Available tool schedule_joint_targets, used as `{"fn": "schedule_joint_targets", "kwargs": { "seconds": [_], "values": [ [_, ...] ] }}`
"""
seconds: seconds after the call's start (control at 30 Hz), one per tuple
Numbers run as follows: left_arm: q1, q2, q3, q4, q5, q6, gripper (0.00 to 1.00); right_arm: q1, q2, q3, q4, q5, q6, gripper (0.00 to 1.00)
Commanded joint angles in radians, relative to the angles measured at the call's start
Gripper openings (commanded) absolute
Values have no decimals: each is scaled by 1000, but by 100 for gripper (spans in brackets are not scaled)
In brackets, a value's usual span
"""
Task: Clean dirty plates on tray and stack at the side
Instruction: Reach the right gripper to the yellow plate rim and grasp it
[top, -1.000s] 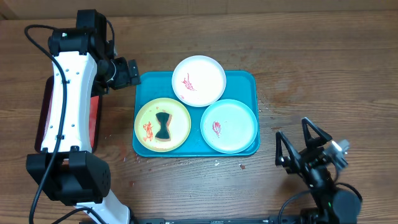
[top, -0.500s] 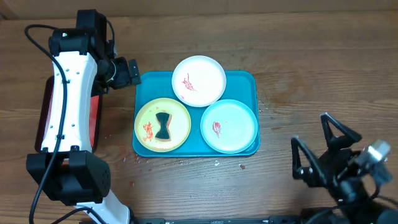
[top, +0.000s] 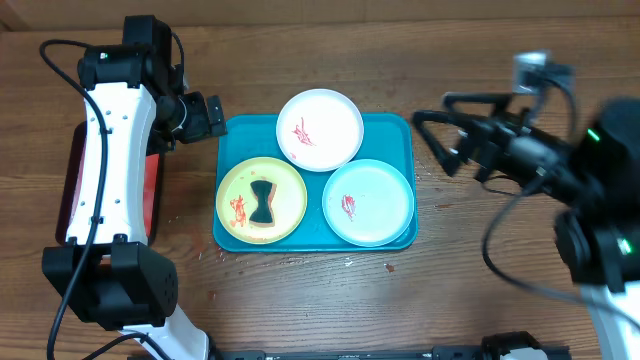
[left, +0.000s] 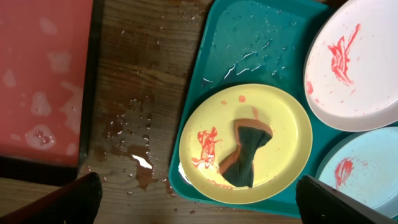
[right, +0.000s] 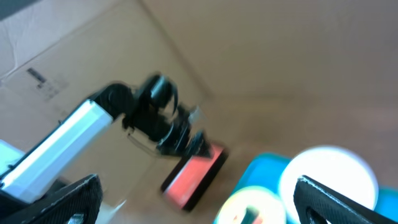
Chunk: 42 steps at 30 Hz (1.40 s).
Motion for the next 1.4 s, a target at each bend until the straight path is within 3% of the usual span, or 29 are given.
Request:
{"fn": "schedule_joint_targets", "kwargs": {
  "seconds": [0.0,0.13,0.27,0.4,0.47,0.5,0.73,1.17,1.37],
  "values": [
    [0,11,-2,0,-2,-4,100,118,213,161,-281,102,-46,100],
    [0,11,-2,0,-2,-4,100,242,409,298,-536,471,-68,100],
    [0,11,-2,0,-2,-4,100,337,537,303,-481,497,-43,100],
    [0,11,-2,-2,-2,-4,100,421,654,291,-389,504,-42,71],
    [0,11,-2,-3,-2,-4,100,455,716,291,-358,504,-40,49],
    [0,11,-2,-3,-2,-4,100,472,748,291,-341,507,-23,46],
    [0,11,-2,-3,5,-4,100,552,910,291,-287,641,62,49],
    [0,11,-2,-3,13,-4,100,622,1052,291,-215,761,71,48],
    [-5,12,-2,-10,53,-3,100,622,1057,290,-216,777,125,38]
  ]
}}
